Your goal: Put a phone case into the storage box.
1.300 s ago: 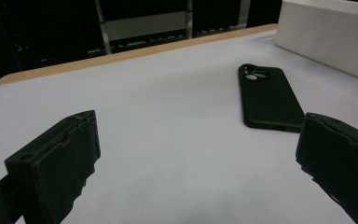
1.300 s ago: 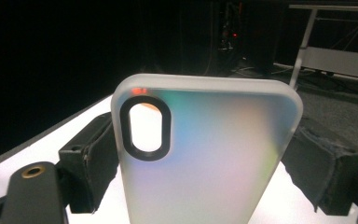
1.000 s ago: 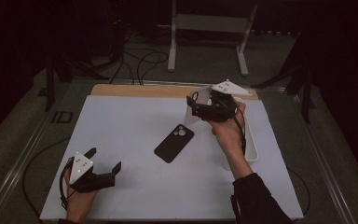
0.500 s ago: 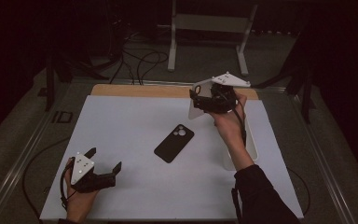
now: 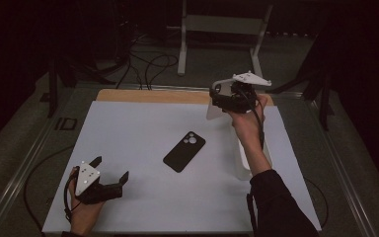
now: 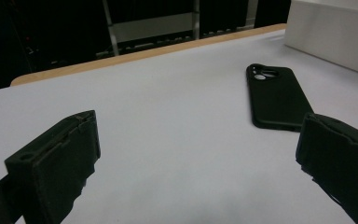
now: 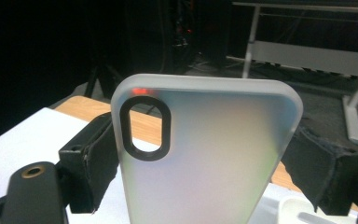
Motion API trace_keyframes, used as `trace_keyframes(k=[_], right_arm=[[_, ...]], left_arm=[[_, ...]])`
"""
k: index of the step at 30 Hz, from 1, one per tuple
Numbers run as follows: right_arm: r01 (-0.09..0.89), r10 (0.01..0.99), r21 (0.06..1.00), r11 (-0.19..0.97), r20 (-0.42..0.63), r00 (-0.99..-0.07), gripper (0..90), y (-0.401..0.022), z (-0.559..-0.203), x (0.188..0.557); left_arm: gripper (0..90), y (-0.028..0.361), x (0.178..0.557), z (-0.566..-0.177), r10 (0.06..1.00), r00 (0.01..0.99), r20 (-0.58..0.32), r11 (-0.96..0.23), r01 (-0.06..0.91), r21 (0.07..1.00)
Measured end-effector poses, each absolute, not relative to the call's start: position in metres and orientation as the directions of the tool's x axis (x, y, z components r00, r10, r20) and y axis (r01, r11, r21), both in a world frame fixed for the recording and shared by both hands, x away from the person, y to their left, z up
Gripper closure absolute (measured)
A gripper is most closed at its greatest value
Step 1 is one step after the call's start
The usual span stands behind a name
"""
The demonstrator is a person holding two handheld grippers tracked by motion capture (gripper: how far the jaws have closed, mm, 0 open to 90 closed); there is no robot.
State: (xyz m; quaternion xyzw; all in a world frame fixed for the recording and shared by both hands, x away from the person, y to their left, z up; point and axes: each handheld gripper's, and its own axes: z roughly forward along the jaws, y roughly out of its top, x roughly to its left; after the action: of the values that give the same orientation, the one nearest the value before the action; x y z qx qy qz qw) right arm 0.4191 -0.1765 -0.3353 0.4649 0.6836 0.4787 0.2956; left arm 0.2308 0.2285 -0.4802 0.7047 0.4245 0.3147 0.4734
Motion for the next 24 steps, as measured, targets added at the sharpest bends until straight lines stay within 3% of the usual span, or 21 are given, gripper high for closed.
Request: trace_keyframes(k=[24], right_arm=[[0.397,0.959,0.915,0.077,0.041,-0.282,16.7,-0.204,-0.347,0.447]], left_arm=[[0.3,0.23,0.231,-0.481,0.902,0.429,0.046,-0.19,0.3,0.935]])
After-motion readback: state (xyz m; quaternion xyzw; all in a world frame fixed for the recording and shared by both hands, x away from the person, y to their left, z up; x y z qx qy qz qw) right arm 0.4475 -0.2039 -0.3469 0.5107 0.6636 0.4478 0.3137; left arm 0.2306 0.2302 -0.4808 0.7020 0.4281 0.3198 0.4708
